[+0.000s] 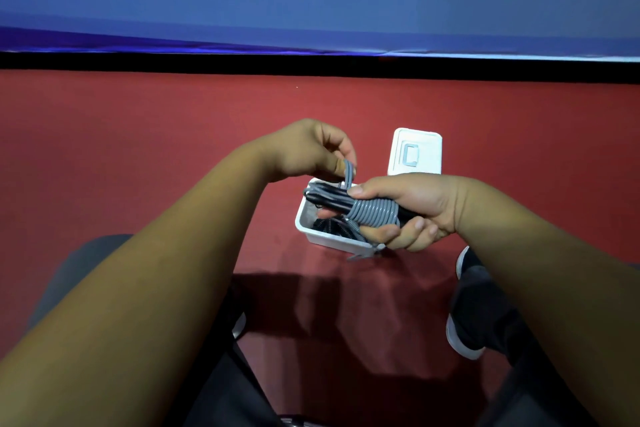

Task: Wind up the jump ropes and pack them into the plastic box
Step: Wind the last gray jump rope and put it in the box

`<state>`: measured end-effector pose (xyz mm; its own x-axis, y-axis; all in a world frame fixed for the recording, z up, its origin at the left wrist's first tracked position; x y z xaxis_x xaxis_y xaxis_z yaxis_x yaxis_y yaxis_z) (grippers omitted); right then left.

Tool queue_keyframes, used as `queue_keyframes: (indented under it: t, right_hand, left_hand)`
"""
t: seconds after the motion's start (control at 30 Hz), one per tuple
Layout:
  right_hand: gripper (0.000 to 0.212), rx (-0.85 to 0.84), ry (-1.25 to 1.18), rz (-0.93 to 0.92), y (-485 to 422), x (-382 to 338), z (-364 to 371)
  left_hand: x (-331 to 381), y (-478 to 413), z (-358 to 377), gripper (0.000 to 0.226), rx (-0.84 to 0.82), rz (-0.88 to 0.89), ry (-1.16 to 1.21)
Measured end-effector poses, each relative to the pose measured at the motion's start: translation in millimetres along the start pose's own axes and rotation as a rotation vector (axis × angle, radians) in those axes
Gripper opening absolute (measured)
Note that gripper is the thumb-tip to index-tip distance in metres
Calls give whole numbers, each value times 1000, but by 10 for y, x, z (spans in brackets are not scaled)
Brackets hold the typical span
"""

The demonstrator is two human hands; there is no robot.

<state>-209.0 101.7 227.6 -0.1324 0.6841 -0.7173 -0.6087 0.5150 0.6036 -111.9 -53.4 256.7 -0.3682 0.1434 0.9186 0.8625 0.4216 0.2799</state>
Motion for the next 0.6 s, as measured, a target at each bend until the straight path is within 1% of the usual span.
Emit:
queue_keyframes:
  t: [0.07,0.23,0.43,0.6]
  right_hand:
    - [43,16,1,52,-16,53,-19]
    - [51,121,-17,92,-56,118,-122]
    - [53,363,-172,53,-144,117,-314]
    - [57,605,-235,31,-146,146,-473]
  left_hand:
    - [16,-13,-4,20,8,19,14]
    - [72,-26,-15,28,43,61,-80]
    - [132,-16,-90,25,133,100,-125]
    - [99,-38,-126,23,128,109,-136]
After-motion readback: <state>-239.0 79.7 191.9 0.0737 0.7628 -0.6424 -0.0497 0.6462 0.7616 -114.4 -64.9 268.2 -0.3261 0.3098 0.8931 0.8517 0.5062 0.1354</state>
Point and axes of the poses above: each hand's wrist, its own y-axis away from the middle knuckle, its own z-axis out of the palm, x = y × z, the point moved 5 cm from there along -y, towards the middle knuckle, and after that the axes turned 7 degrees about y, right-handed, at the moved point
